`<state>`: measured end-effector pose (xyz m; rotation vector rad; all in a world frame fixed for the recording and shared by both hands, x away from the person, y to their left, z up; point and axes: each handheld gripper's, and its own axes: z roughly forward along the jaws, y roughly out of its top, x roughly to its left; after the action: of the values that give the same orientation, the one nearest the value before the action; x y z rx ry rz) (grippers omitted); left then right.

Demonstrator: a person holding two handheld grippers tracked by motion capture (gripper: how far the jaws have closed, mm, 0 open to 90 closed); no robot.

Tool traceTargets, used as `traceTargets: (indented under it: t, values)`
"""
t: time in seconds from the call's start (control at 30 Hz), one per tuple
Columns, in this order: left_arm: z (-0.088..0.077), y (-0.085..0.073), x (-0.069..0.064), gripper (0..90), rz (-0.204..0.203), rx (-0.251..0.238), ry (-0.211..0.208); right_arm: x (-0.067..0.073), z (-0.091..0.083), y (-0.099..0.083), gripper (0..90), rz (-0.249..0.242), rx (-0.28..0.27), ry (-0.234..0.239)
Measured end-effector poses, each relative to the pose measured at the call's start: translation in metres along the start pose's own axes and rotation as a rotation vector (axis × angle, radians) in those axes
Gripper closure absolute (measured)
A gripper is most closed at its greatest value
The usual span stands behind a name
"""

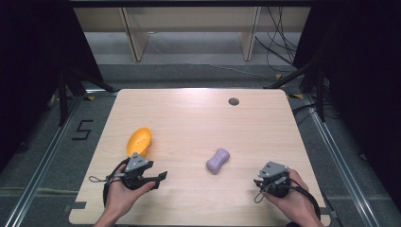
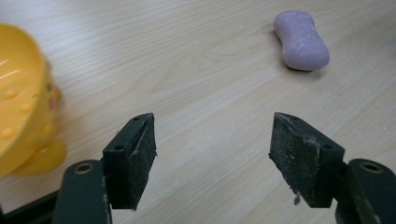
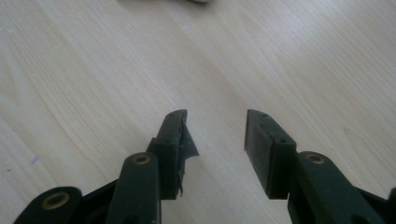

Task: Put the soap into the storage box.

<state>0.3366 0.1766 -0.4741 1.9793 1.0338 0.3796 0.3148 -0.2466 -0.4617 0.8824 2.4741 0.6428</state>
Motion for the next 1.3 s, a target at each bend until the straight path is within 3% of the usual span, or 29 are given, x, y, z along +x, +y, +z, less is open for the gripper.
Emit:
traceTargets:
  t: [0.07,0.27,0.37,0.43,0.57,0.83,0.97,1.0,1.1,1.13,1.3]
  values:
    - [0.008,0.007,-0.004,30.7,0.003,0.008,-0.008,-0.001,0.001,0.000,59.0,-0.020,-0.002,0.005]
    - [0.024,0.028,-0.010,30.5,0.029,0.030,-0.038,0.000,-0.001,-0.001,58.9,0.002,0.004,-0.005]
    - [0.028,0.035,-0.010,30.2,0.049,0.042,-0.054,-0.001,-0.001,-0.001,58.8,-0.013,0.004,0.000]
    - [0.034,0.042,-0.013,30.2,0.055,0.038,-0.059,0.001,-0.001,-0.003,58.7,0.019,0.004,-0.003]
    - [0.039,0.050,-0.017,31.2,0.064,0.056,-0.074,0.001,-0.002,-0.003,58.7,0.025,0.007,0.001]
    - [0.061,0.073,-0.034,33.0,0.067,0.123,-0.112,0.001,-0.002,-0.004,58.4,0.024,0.010,0.002]
    - [0.069,0.078,-0.040,33.7,0.070,0.148,-0.120,0.000,-0.002,-0.004,58.3,0.010,0.009,0.005]
    - [0.075,0.083,-0.044,33.7,0.074,0.180,-0.125,0.000,-0.002,-0.004,58.3,0.011,0.007,0.005]
    - [0.081,0.087,-0.049,34.0,0.073,0.190,-0.127,0.000,-0.002,-0.004,58.2,0.012,0.008,0.001]
    - [0.086,0.092,-0.054,34.1,0.089,0.220,-0.127,0.000,-0.002,-0.004,58.2,0.010,0.009,0.003]
    - [0.102,0.100,-0.065,34.3,0.093,0.249,-0.136,0.000,-0.001,-0.004,58.1,0.011,0.007,0.002]
